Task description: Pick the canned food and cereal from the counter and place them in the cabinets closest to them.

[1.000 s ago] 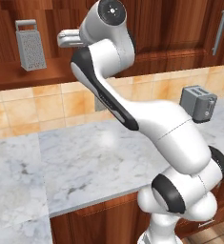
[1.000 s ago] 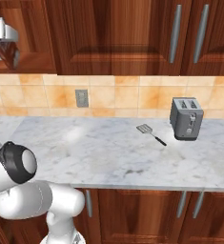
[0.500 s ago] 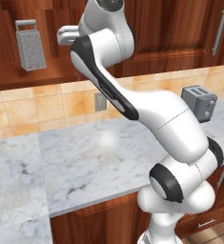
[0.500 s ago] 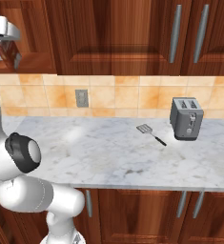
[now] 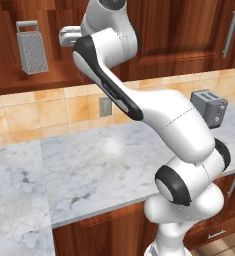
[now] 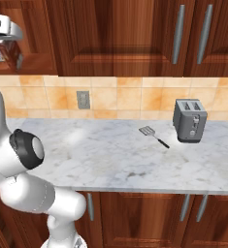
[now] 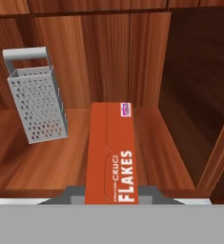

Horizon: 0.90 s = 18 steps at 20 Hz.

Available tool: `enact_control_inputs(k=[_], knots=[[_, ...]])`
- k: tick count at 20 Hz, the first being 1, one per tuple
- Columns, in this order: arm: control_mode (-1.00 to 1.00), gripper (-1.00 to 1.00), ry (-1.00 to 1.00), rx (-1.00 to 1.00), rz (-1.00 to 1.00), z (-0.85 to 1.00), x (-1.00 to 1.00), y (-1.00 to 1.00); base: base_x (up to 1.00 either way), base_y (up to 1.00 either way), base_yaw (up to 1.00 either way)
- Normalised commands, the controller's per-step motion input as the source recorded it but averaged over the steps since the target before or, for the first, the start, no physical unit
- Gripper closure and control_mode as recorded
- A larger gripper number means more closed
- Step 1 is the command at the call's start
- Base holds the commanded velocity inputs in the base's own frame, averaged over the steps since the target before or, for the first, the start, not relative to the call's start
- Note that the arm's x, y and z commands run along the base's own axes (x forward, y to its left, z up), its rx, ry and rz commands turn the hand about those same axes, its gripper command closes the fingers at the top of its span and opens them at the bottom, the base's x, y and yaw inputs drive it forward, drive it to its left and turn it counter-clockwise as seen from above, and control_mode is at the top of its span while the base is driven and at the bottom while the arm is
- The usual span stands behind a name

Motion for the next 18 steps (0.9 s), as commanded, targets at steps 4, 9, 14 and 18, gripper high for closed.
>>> enact_control_inputs(k=[4, 9, 14, 18], knots=[[-1.00, 1.00, -0.03, 0.00, 0.00, -0.06, 0.42, 0.12, 0.00, 0.00, 0.00], [-1.00, 1.00, -0.01, 0.00, 0.00, -0.01, 0.53, 0.21, 0.00, 0.00, 0.00], [-1.00, 1.00, 0.00, 0.00, 0.00, 0.00, 0.55, 0.22, 0.00, 0.00, 0.00], [-1.00, 1.00, 0.00, 0.00, -0.01, 0.00, 0.55, 0.22, 0.00, 0.00, 0.00]])
